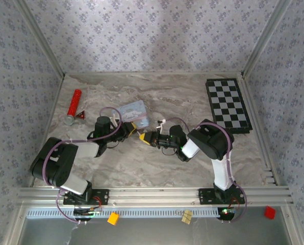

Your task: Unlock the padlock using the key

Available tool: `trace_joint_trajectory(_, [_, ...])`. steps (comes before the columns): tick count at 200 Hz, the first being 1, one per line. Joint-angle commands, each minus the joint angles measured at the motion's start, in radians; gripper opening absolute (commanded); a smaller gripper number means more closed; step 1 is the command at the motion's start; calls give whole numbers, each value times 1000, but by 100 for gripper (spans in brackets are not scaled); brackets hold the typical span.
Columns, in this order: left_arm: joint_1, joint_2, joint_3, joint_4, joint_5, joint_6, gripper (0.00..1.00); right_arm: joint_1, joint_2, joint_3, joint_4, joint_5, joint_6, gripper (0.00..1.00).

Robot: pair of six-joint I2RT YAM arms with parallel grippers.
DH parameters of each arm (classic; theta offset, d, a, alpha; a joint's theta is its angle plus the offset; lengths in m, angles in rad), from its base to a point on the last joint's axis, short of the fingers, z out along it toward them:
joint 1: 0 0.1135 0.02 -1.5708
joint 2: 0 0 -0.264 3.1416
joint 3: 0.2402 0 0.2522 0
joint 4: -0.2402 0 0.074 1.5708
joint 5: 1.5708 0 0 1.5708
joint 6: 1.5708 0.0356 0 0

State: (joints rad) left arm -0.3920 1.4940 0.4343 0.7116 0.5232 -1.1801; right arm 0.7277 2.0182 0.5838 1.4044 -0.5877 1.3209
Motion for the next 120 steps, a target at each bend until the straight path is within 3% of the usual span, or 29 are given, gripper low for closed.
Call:
trace_joint_trajectory(1, [10,-37,3,106,29,-9,0,10,8,1,-10,8,10,0])
trace_joint_trajectory(120, [27,5,-8,179,70,-18,0,7,-9,23,-10,-3,23,0])
